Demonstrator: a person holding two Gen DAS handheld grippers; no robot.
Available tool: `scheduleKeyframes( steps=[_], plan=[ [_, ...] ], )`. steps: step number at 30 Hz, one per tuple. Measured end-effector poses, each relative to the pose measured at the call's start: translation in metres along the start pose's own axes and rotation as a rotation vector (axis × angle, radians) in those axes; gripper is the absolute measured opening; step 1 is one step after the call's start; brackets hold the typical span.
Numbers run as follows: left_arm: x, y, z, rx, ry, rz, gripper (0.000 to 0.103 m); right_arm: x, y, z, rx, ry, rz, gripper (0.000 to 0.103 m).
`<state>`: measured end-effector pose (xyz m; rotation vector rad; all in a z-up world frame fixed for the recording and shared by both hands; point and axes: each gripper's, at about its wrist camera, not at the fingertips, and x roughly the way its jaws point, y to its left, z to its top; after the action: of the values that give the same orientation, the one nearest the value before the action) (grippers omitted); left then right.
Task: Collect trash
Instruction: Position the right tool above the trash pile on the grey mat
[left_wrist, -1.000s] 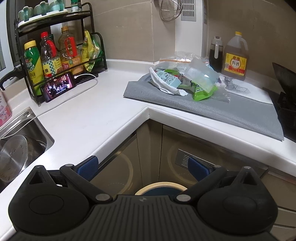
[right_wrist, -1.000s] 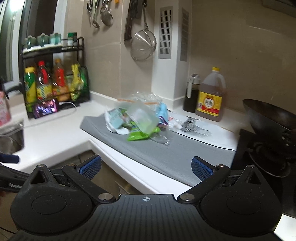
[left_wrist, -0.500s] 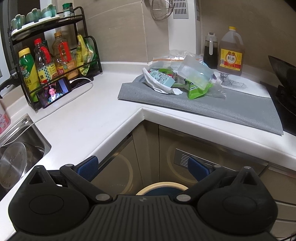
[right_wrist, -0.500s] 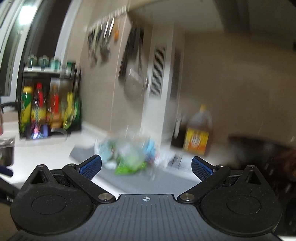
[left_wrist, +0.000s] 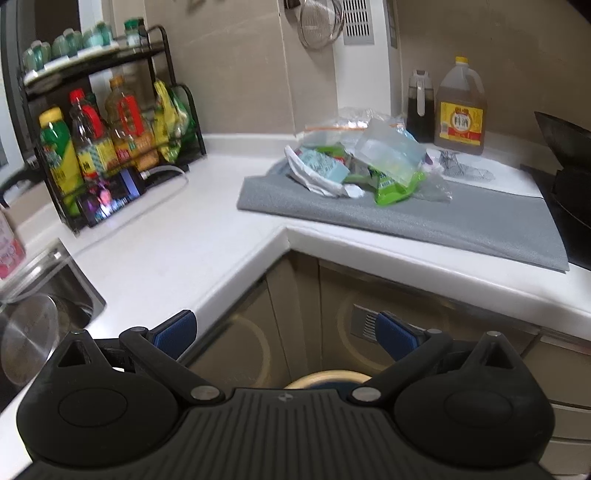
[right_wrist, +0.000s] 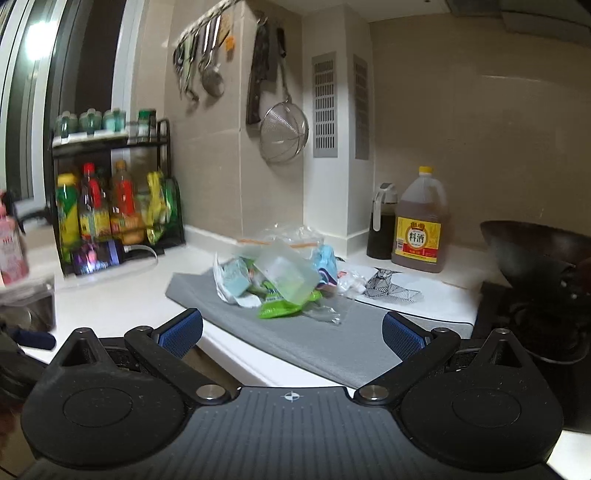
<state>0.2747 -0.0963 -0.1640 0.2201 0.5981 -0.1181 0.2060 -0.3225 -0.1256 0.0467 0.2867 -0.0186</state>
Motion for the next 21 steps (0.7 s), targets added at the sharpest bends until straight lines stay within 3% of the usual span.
scheduleKeyframes(
  steps=[4, 5, 6, 7, 9, 10, 13, 15, 19, 21],
  plan=[
    [-0.011, 0.000, 0.004, 0.003, -0.072, 0.002, 0.103, -0.024, -0.001, 0.002, -0.021, -0.220, -0.044, 0.103],
    [-0.012, 0.000, 0.005, 0.003, -0.076, -0.002, 0.103, -0.024, -0.001, 0.002, -0.013, -0.232, -0.023, 0.103],
    [-0.013, -0.001, 0.006, 0.006, -0.077, -0.010, 0.103, -0.019, -0.006, 0.002, 0.024, -0.202, 0.028, 0.103],
    [-0.014, -0.002, 0.006, 0.012, -0.076, -0.019, 0.103, -0.010, -0.010, 0.001, 0.077, -0.117, 0.084, 0.103],
    [-0.016, -0.006, 0.003, 0.038, -0.076, -0.027, 0.103, 0.018, -0.014, -0.003, 0.115, 0.141, 0.143, 0.103],
    [-0.016, -0.007, 0.002, 0.050, -0.073, -0.017, 0.103, 0.025, -0.014, -0.009, 0.107, 0.184, 0.149, 0.103],
    [-0.015, -0.009, -0.001, 0.075, -0.057, -0.005, 0.103, 0.022, -0.006, -0.022, 0.022, 0.082, -0.010, 0.103],
    [-0.013, -0.007, -0.001, 0.060, -0.028, -0.024, 0.103, 0.021, 0.002, -0.022, -0.069, 0.043, -0.050, 0.103],
    [-0.013, 0.000, 0.000, 0.016, -0.022, -0.044, 0.103, 0.017, -0.001, -0.010, -0.066, 0.013, 0.016, 0.103],
    [-0.016, 0.001, -0.001, 0.023, -0.063, -0.022, 0.103, 0.033, -0.014, -0.010, 0.049, 0.151, 0.091, 0.103]
  ],
)
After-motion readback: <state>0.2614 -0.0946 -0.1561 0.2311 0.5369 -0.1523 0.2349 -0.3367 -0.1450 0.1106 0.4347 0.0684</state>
